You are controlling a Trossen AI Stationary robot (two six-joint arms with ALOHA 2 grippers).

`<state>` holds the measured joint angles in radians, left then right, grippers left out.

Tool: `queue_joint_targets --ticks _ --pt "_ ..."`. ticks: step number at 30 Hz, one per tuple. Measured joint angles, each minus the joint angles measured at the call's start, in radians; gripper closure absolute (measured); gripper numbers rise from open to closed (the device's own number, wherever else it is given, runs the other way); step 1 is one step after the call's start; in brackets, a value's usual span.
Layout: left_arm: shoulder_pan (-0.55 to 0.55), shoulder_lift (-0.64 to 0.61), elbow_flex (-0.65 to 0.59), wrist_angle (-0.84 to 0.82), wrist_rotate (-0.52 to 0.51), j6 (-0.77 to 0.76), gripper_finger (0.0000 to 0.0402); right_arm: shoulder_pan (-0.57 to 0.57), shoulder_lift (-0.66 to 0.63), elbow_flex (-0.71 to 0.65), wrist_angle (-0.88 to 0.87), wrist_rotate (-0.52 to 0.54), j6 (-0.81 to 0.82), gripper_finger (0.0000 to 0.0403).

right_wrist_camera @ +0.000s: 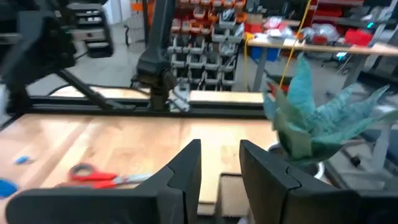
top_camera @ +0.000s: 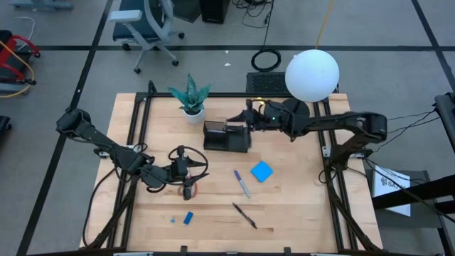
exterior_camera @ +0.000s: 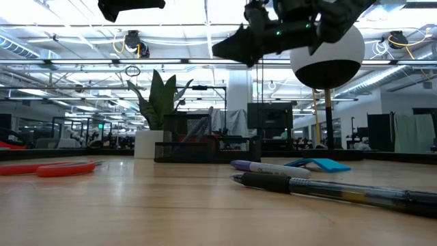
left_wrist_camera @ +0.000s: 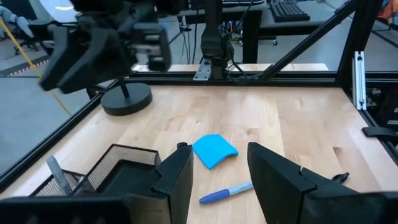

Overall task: Pick and place office supplies into organizer
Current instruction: Put the blue marker into the black desk organizer

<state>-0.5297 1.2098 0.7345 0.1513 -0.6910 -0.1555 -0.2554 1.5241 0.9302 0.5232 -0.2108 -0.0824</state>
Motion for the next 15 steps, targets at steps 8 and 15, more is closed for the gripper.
queue_joint_targets --ticks 8,15 --pt "0.027 0.0 0.0 0.002 0.0 0.042 0.024 0.047 -0.061 0.0 -0.07 -0.001 0.044 0.0303" --pt "0.051 -0.011 0.0 0.017 0.0 0.151 0.024 0.075 -0.061 -0.001 -0.12 -0.001 0.234 0.0303"
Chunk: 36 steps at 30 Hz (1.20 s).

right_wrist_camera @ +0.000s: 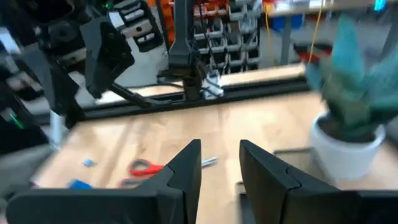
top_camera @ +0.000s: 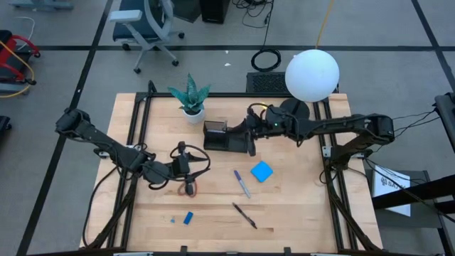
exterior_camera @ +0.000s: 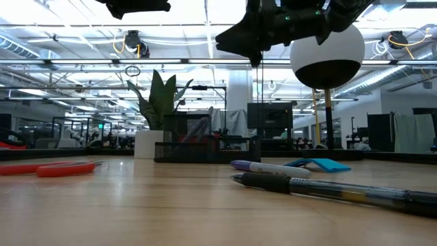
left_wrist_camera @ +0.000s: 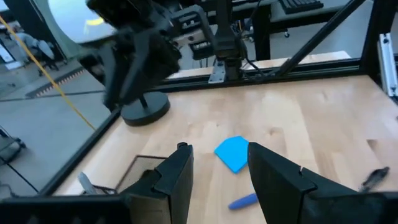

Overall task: Pick and place office supplies into organizer
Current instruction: Put the blue marker into the black desk organizer

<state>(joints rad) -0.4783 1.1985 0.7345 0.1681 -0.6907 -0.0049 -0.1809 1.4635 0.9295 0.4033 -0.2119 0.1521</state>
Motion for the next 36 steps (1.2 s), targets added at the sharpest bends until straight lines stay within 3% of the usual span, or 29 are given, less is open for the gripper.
queue_joint_targets --ticks 6,16,21,27,36 --pt "0.017 -0.054 0.0 0.009 0.0 0.031 0.024 0.044 0.0 0.0 -0.012 -0.018 0.175 0.0303" --pt "0.023 -0.223 0.001 -0.136 0.002 0.026 0.024 0.201 0.0 0.028 -0.101 0.235 0.208 0.0303" --pt "0.023 -0.267 0.002 -0.182 0.002 0.027 0.024 0.305 0.001 0.133 -0.386 0.432 0.25 0.0303" --pt "0.023 -0.277 0.002 -0.194 -0.007 0.029 0.024 0.395 0.005 0.322 -0.83 0.622 0.459 0.0303" --pt "0.023 -0.277 0.002 -0.195 -0.016 0.023 0.024 0.445 0.145 0.555 -1.326 0.633 0.754 0.0303"
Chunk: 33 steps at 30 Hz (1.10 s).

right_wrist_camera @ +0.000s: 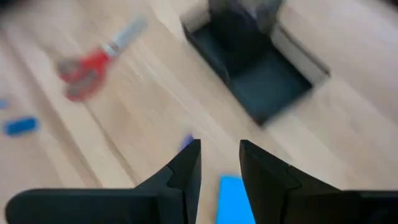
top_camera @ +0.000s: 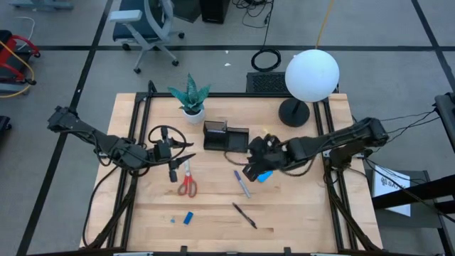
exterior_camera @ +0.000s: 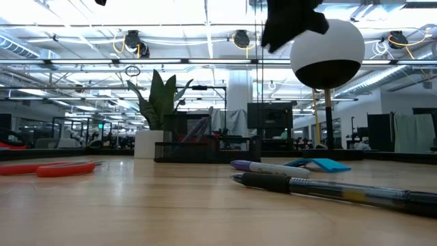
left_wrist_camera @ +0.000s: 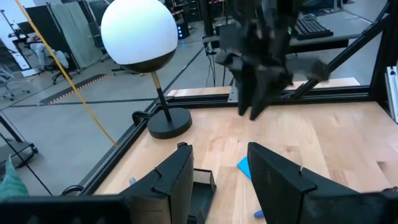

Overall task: Pick and place office supplies into organizer
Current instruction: Put the blue marker into the black desk organizer

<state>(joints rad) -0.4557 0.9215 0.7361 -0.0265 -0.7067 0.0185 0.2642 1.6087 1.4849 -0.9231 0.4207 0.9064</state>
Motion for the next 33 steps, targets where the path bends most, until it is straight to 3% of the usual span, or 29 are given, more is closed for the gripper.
queue_joint_targets --ticks 7,19,27,33 --pt "0.0 0.0 0.0 0.0 -0.002 0.0 0.024 -0.003 0.209 0.171 -0.255 -0.104 0.128 0.0303" --pt "0.0 0.0 0.0 -0.011 -0.002 -0.003 0.024 -0.002 0.376 0.281 -0.361 -0.221 0.217 0.0303" --pt "0.0 0.0 0.0 -0.018 -0.002 -0.003 0.024 0.006 0.459 0.281 -0.23 -0.319 0.201 0.0303" --pt "0.0 0.001 0.0 -0.024 -0.002 -0.004 0.024 0.006 0.484 0.281 -0.207 -0.325 0.192 0.0303"
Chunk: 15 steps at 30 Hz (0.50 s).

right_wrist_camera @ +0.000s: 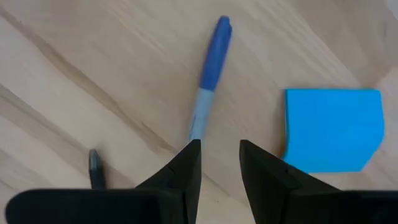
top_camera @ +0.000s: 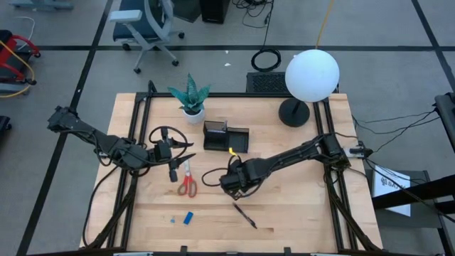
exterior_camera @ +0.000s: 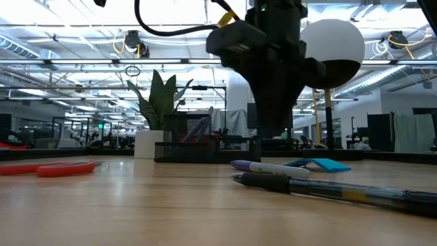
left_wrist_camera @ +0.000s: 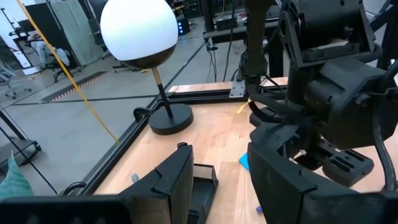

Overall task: Pick and place office supplies into organizer
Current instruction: Put the blue marker into the black desk organizer

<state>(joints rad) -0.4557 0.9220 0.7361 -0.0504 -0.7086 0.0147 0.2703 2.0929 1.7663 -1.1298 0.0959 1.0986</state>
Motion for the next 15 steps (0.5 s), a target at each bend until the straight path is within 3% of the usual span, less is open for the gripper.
queue_joint_targets --ticks 15 --pt "0.0 0.0 0.0 -0.007 0.0 -0.018 0.024 -0.001 0.002 0.0 0.036 -0.049 -0.007 0.0303"
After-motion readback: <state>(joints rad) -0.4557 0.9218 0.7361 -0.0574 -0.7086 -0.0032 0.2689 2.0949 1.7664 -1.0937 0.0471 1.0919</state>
